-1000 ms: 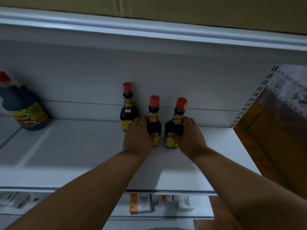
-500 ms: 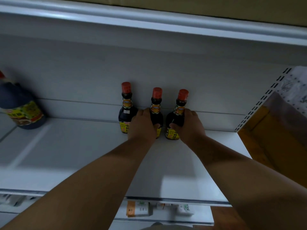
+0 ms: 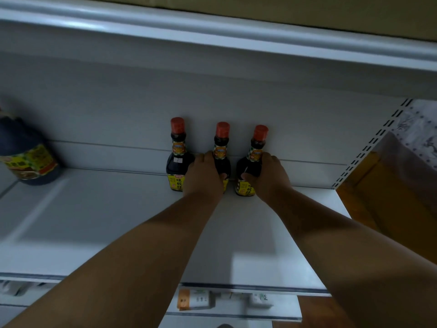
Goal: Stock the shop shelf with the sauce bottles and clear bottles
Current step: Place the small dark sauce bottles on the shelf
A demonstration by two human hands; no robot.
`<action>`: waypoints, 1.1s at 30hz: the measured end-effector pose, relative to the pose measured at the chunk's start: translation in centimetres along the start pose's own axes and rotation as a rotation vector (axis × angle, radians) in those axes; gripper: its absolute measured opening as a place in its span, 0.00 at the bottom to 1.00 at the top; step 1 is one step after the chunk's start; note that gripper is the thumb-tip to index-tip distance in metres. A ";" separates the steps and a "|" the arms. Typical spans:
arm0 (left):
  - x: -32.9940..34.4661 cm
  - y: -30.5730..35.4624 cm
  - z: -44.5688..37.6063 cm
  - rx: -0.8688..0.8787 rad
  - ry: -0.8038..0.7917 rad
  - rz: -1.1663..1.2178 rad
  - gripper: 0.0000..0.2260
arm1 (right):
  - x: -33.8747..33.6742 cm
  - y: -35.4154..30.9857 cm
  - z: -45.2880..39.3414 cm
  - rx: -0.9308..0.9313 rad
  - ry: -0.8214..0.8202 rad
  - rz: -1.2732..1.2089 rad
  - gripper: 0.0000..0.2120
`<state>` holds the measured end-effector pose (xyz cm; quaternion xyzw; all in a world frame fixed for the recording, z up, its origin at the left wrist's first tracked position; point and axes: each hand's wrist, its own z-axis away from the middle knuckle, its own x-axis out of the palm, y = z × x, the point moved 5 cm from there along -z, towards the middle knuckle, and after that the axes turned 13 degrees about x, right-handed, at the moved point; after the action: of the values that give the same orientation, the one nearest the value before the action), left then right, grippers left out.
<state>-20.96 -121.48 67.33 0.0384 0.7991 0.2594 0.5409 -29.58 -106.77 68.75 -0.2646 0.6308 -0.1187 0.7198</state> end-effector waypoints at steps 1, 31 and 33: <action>0.1 0.0 -0.1 0.000 0.003 0.003 0.32 | 0.0 0.0 0.0 0.002 0.003 -0.002 0.29; -1.6 4.2 15.1 -0.032 0.212 -0.034 0.19 | 1.7 1.1 10.5 -0.347 -0.160 -0.073 0.20; -2.9 4.2 17.1 -0.117 0.240 -0.066 0.19 | 1.8 0.5 12.0 -0.413 -0.182 -0.094 0.21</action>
<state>-5.56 -112.48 66.90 -0.0508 0.8423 0.2904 0.4512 -17.66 -104.53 67.74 -0.4449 0.5612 0.0037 0.6980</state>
